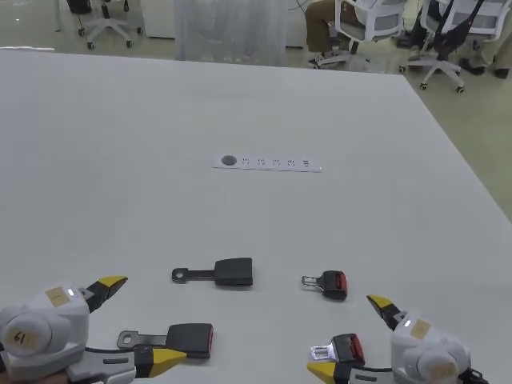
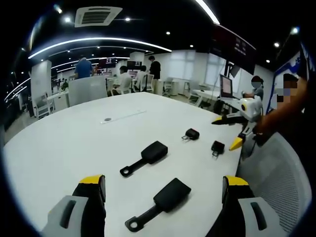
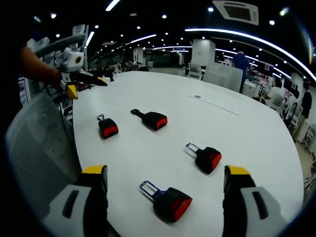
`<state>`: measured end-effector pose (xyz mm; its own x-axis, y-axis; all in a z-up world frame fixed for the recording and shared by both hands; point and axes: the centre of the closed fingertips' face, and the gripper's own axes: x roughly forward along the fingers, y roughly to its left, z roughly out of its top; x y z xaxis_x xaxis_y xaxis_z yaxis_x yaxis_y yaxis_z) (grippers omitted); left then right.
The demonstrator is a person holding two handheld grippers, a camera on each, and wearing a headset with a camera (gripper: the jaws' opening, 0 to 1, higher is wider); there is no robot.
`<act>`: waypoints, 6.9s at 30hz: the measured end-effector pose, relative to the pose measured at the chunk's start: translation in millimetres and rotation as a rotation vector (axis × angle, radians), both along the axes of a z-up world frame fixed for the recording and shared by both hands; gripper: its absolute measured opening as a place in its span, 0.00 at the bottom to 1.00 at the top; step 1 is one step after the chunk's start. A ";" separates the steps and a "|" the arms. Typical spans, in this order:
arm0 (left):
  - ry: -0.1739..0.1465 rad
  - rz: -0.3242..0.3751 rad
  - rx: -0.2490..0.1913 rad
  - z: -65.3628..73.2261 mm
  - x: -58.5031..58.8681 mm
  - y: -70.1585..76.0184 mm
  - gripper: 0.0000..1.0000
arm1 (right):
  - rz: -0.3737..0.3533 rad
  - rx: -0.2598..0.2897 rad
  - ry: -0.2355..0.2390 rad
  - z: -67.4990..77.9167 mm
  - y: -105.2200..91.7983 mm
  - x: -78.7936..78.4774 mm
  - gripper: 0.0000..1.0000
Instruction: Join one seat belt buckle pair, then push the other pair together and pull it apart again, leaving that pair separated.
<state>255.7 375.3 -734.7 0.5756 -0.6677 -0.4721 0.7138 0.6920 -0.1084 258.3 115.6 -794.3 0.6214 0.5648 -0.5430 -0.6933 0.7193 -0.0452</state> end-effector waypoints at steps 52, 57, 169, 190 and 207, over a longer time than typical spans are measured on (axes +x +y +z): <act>-0.005 -0.030 0.013 -0.9 0.0 -1.8 1.00 | 0.099 0.017 -0.002 7.7 8.5 -1.1 0.99; 0.003 -0.033 0.012 -5.0 -0.2 -2.6 1.00 | 0.044 0.054 0.012 7.6 5.3 2.1 0.99; 0.098 -0.730 0.478 -126.5 -0.1 -32.6 0.34 | 0.573 -0.195 0.294 -65.0 1.0 -13.8 0.36; 0.126 -0.768 0.531 -126.7 0.0 -32.8 0.34 | 0.583 -0.144 0.273 -63.8 77.2 -0.3 0.36; 0.141 -0.757 0.549 -127.1 -1.0 -33.2 0.34 | 0.605 -0.133 0.250 -67.1 142.3 4.4 0.36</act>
<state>254.6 342.2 -861.7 -0.0061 -0.5041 -0.8636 0.9992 0.0301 -0.0245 262.7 258.0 -861.4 0.0625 0.6928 -0.7184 -0.9740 0.1995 0.1076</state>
